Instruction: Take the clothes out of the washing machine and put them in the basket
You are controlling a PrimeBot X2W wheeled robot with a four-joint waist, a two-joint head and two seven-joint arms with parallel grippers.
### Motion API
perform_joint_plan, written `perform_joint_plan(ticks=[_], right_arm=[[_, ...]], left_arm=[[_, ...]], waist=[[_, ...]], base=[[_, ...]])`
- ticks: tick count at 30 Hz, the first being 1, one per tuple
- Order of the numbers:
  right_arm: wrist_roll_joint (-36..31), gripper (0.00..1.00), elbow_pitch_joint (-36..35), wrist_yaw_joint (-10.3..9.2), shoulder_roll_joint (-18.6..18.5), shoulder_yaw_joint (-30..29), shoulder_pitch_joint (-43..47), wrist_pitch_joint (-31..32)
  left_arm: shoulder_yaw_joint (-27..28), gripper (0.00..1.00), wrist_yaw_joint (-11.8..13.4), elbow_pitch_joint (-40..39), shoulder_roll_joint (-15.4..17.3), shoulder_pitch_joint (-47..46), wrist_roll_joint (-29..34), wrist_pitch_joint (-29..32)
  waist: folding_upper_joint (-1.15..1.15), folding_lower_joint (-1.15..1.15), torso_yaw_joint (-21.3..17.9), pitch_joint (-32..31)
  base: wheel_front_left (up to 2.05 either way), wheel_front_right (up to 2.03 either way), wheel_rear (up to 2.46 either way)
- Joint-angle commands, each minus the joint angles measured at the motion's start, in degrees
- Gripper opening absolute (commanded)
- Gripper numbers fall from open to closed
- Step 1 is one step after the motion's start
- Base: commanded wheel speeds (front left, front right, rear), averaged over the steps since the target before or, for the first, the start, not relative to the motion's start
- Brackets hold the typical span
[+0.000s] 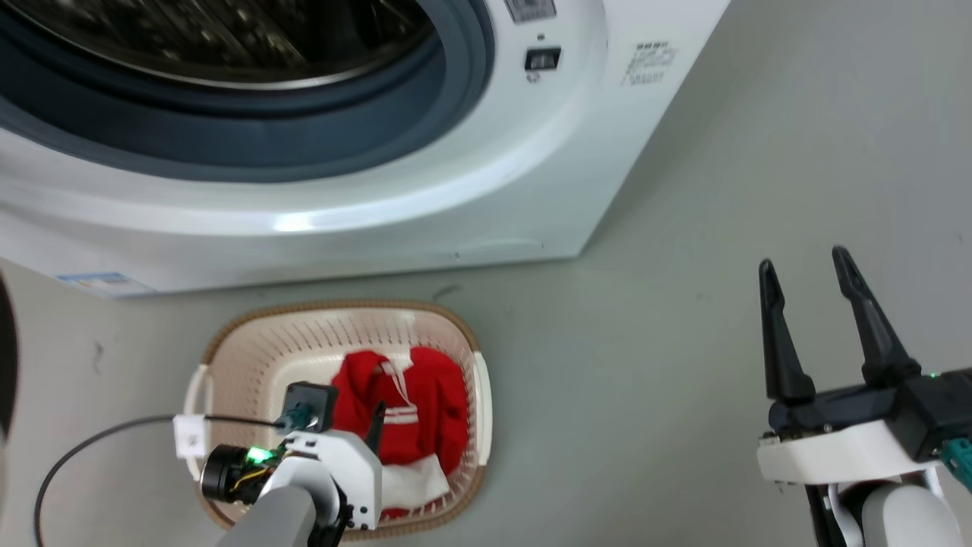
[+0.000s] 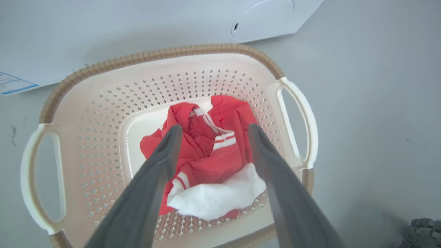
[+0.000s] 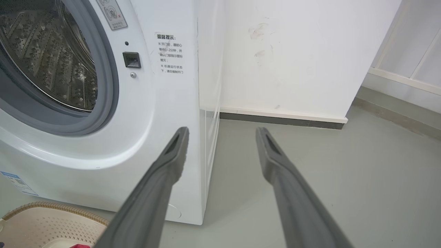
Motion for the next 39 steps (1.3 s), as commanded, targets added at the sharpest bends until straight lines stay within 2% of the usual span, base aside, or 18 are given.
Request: perform_joint_plan(ticks=[1,9,18,29,39], right_arm=[[-0.26,1.00,0.33,-0.06,0.08,-0.33,1.09,-0.13],[-0.29,1.00,1.26,-0.06,0.08,-0.56,5.36,-0.13],[0.48,1.00,1.46,-0.06,0.08,-0.86,8.71,-0.13],[1.59,1.00,1.01,-0.05,0.08,-1.09,11.58,-0.13],[2.60,1.00,0.26,-0.05,0.09,-1.02,13.06,-0.13]], left_arm=[[1.26,1.00,0.82,-2.46,0.63,2.65,0.49,-0.16],[10.47,1.00,4.75,-20.00,2.51,14.13,5.68,-0.19],[20.69,1.00,7.45,-38.44,0.02,24.26,13.70,-0.20],[28.88,1.00,8.11,-55.62,-4.37,31.78,22.10,-0.20],[31.89,1.00,7.65,-62.87,-6.08,35.64,24.89,-0.20]], waist=[[0.00,0.00,1.75,-4.54],[0.00,0.00,3.65,-11.85],[0.00,0.00,5.35,-17.37],[0.00,0.00,6.96,-21.63],[0.00,0.00,7.15,-23.40]], base=[[0.00,0.00,0.00],[0.00,0.00,0.00],[0.00,0.00,0.00],[0.00,0.00,0.00],[0.00,0.00,0.00]])
